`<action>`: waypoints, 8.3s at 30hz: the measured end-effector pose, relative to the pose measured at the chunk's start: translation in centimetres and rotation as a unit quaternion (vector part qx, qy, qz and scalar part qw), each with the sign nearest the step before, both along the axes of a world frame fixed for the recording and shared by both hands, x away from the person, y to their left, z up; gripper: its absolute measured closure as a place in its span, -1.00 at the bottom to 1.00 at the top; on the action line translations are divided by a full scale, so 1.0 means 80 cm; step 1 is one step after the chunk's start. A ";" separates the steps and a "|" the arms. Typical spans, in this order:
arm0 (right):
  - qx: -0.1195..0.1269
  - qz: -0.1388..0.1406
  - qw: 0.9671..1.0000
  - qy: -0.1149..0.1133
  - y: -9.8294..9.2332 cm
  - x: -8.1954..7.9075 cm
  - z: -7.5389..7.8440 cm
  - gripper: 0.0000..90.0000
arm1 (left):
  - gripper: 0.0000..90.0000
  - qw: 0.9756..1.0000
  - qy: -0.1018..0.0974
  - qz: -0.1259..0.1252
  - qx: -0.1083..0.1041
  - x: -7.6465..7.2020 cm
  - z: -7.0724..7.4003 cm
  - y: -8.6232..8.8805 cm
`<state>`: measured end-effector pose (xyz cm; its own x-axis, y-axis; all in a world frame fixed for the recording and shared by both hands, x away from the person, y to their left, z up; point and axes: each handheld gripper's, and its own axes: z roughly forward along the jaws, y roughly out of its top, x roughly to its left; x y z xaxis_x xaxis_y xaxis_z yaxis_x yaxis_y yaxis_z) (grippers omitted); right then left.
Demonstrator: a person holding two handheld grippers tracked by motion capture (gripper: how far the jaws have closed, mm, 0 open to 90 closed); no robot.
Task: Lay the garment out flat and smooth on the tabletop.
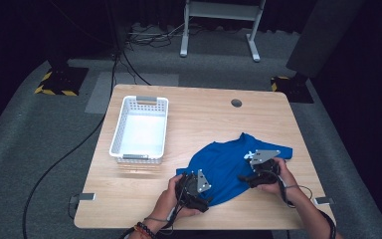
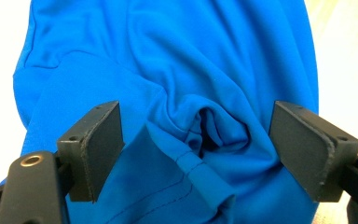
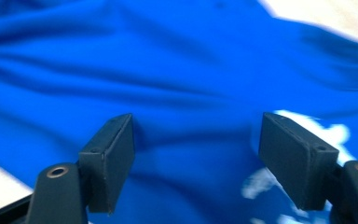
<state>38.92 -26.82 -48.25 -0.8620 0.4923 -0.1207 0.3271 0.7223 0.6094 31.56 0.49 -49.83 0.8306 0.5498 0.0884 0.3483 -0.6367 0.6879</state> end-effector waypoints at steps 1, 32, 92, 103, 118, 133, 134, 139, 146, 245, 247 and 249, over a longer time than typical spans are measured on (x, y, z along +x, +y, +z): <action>-0.005 0.003 1.000 0.000 0.002 -0.001 -0.002 -0.38 | -0.60 1.000 0.000 0.000 0.000 0.000 -0.001 0.000; 0.022 0.132 0.991 0.013 0.042 -0.054 -0.010 -0.02 | -0.57 0.998 -0.027 0.035 -0.036 0.006 0.017 0.024; 0.053 -0.065 0.996 -0.041 0.027 0.050 0.025 0.12 | -0.54 0.999 -0.042 0.012 -0.022 -0.003 0.028 0.007; 0.050 0.035 0.997 -0.048 0.020 -0.031 0.029 0.32 | -0.24 0.999 -0.036 -0.004 0.002 0.005 0.015 -0.034; 0.030 0.020 0.999 -0.016 0.050 -0.009 -0.012 0.64 | 0.88 0.999 -0.039 0.008 0.002 0.024 0.002 -0.023; 0.038 0.049 0.998 -0.006 0.006 -0.037 0.012 0.98 | 0.40 0.998 -0.030 0.012 -0.055 0.031 0.035 -0.011; 0.037 0.053 0.998 -0.005 0.005 -0.040 0.011 0.98 | 0.34 0.998 -0.024 0.010 -0.058 0.036 0.040 -0.014; 0.034 0.059 0.998 -0.005 0.004 -0.051 0.009 0.97 | 0.14 0.999 -0.005 0.012 -0.051 0.071 0.044 -0.036; 0.035 0.062 0.997 0.011 0.000 -0.054 -0.003 0.98 | 0.19 0.998 0.011 0.053 0.027 0.123 0.010 -0.057; 0.040 -0.009 0.999 -0.027 -0.094 -0.091 0.030 0.30 | -0.41 0.999 0.017 -0.013 -0.032 0.093 0.046 -0.062; 0.039 -0.003 0.999 -0.027 -0.101 -0.081 0.046 -0.08 | -0.36 0.998 0.015 -0.045 -0.029 0.066 0.045 -0.076; 0.081 -0.004 0.997 -0.011 -0.115 -0.066 0.065 -0.06 | -0.36 0.996 0.042 -0.073 0.001 0.029 0.003 -0.091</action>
<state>33.67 -36.01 -43.05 -0.8558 0.5140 -0.0583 0.3173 0.6106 0.7256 33.90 -6.79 -49.62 0.9060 0.4230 0.0151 0.3092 -0.6857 0.6590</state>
